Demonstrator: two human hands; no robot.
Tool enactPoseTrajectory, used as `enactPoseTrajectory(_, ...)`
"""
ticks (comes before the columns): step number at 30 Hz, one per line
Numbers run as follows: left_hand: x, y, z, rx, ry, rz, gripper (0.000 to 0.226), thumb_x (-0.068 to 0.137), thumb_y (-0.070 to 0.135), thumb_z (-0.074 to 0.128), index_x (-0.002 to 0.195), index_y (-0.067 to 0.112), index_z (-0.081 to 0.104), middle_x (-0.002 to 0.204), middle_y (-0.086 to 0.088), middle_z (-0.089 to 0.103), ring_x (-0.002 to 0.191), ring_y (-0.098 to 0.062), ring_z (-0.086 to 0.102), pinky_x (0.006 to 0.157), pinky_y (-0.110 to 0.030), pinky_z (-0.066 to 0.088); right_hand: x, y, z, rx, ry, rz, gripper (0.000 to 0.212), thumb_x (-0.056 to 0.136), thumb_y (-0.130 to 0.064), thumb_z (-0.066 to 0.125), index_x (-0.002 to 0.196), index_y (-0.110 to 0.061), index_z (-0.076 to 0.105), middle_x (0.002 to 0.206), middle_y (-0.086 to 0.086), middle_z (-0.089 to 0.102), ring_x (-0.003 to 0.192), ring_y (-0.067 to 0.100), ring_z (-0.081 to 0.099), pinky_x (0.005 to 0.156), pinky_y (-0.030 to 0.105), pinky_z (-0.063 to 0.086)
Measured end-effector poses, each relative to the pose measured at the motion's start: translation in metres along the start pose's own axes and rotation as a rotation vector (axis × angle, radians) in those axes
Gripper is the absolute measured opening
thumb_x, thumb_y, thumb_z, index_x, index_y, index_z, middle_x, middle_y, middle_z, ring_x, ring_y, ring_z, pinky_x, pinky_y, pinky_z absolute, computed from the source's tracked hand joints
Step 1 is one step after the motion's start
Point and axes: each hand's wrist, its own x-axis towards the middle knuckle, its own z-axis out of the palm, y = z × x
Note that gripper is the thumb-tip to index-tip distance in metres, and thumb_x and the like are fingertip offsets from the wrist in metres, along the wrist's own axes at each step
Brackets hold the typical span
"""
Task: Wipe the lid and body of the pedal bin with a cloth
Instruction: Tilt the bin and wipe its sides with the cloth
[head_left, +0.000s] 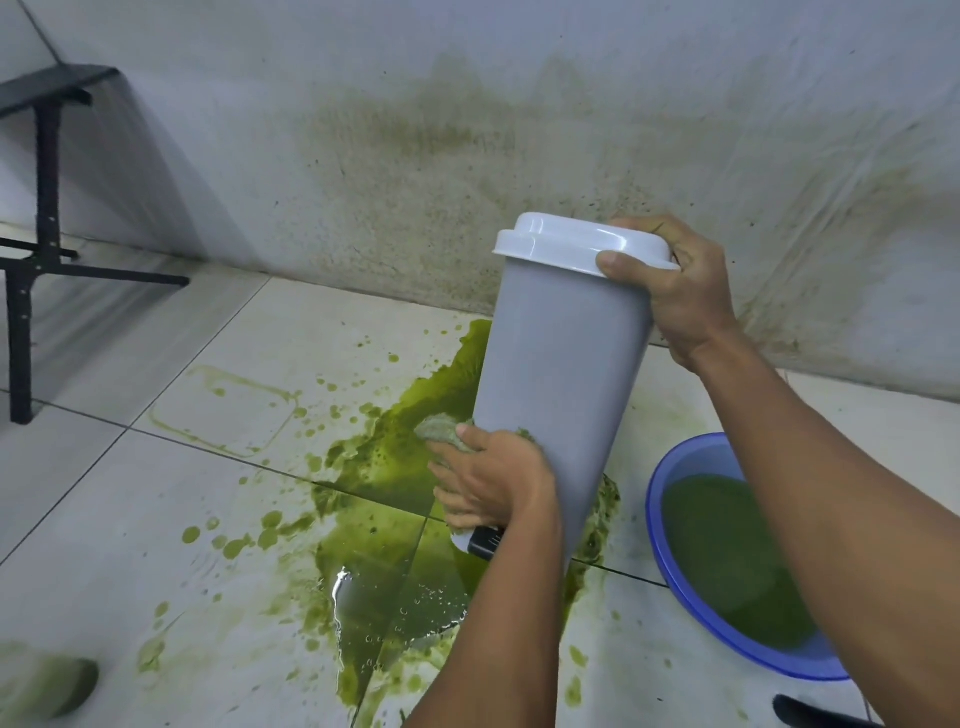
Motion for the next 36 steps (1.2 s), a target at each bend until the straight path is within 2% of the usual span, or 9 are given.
enactPoseTrajectory(13,0.0,0.006,0.006,-0.047,-0.033,-0.048,0.056,0.109,0.047,0.026,0.161,0.027,0.025,0.168,-0.003,0.025,0.157,-0.034,0.005,0.121,-0.058,-0.01,0.005,0.004,-0.002,0.013,-0.005,-0.002,0.031,0.071,-0.026,0.084,0.1,-0.019,0.075,0.104,-0.003,0.073,0.092,0.012,0.068,0.074,0.028,0.055)
enactPoseTrajectory(17,0.017,-0.004,0.001,-0.094,-0.023,-0.147,0.055,0.109,0.043,0.028,0.156,0.017,0.04,0.157,-0.012,0.046,0.151,-0.04,0.024,0.124,-0.053,0.0,0.003,0.003,0.0,0.013,-0.014,-0.02,0.026,0.071,-0.025,0.084,0.095,-0.023,0.074,0.106,-0.004,0.073,0.095,0.012,0.067,0.077,0.029,0.056)
enactPoseTrajectory(19,0.013,-0.002,0.0,-0.095,-0.027,-0.132,0.052,0.109,0.042,0.027,0.153,0.021,0.045,0.153,-0.009,0.05,0.148,-0.039,0.029,0.124,-0.054,0.003,0.004,0.003,0.001,0.011,-0.005,-0.021,0.025,0.07,-0.027,0.084,0.093,-0.024,0.074,0.105,-0.005,0.073,0.095,0.012,0.068,0.078,0.031,0.056)
enactPoseTrajectory(21,-0.001,0.004,0.003,-0.075,-0.022,-0.017,0.049,0.109,0.042,0.029,0.155,0.03,0.039,0.16,-0.002,0.043,0.152,-0.035,0.022,0.123,-0.059,-0.001,0.005,0.003,0.002,0.0,0.016,-0.011,0.027,0.069,-0.029,0.084,0.094,-0.023,0.075,0.102,-0.006,0.073,0.093,0.014,0.068,0.077,0.034,0.057)
enactPoseTrajectory(23,-0.02,0.004,0.008,-0.061,-0.035,0.18,0.052,0.11,0.039,0.031,0.161,0.037,0.021,0.169,0.002,0.022,0.158,-0.028,0.006,0.123,-0.058,-0.011,0.006,0.004,0.004,-0.011,0.032,0.0,0.029,0.069,-0.03,0.085,0.095,-0.022,0.075,0.099,-0.007,0.073,0.092,0.016,0.069,0.079,0.038,0.059)
enactPoseTrajectory(25,-0.038,-0.005,0.012,-0.046,-0.066,0.384,0.058,0.109,0.042,0.027,0.162,0.037,0.006,0.172,0.004,0.002,0.158,-0.023,-0.008,0.122,-0.056,-0.016,0.007,0.004,0.004,-0.019,0.04,0.009,0.03,0.069,-0.03,0.085,0.096,-0.022,0.075,0.099,-0.006,0.074,0.093,0.019,0.07,0.08,0.041,0.06)
enactPoseTrajectory(28,-0.049,-0.027,0.022,-0.019,-0.089,0.641,0.063,0.104,0.051,0.016,0.162,0.035,-0.002,0.172,0.005,-0.013,0.156,-0.018,-0.02,0.121,-0.055,-0.02,0.008,0.005,0.001,-0.018,0.049,0.013,0.032,0.069,-0.031,0.085,0.097,-0.02,0.075,0.101,-0.002,0.074,0.093,0.02,0.07,0.08,0.041,0.06)
enactPoseTrajectory(30,-0.052,-0.038,0.027,-0.014,-0.086,0.692,0.062,0.104,0.052,0.015,0.162,0.037,-0.004,0.171,0.006,-0.016,0.155,-0.016,-0.024,0.121,-0.055,-0.021,0.007,0.006,0.002,-0.02,0.045,0.005,0.033,0.068,-0.032,0.084,0.097,-0.019,0.075,0.1,-0.003,0.073,0.092,0.019,0.069,0.079,0.041,0.059)
enactPoseTrajectory(36,-0.077,-0.05,0.03,-0.03,-0.095,0.58,0.064,0.104,0.047,0.02,0.159,0.039,-0.013,0.168,0.008,-0.027,0.152,-0.014,-0.031,0.121,-0.057,-0.02,0.004,0.002,0.005,-0.017,0.009,-0.016,0.029,0.068,-0.028,0.085,0.094,-0.02,0.075,0.1,-0.007,0.073,0.091,0.014,0.068,0.08,0.039,0.059)
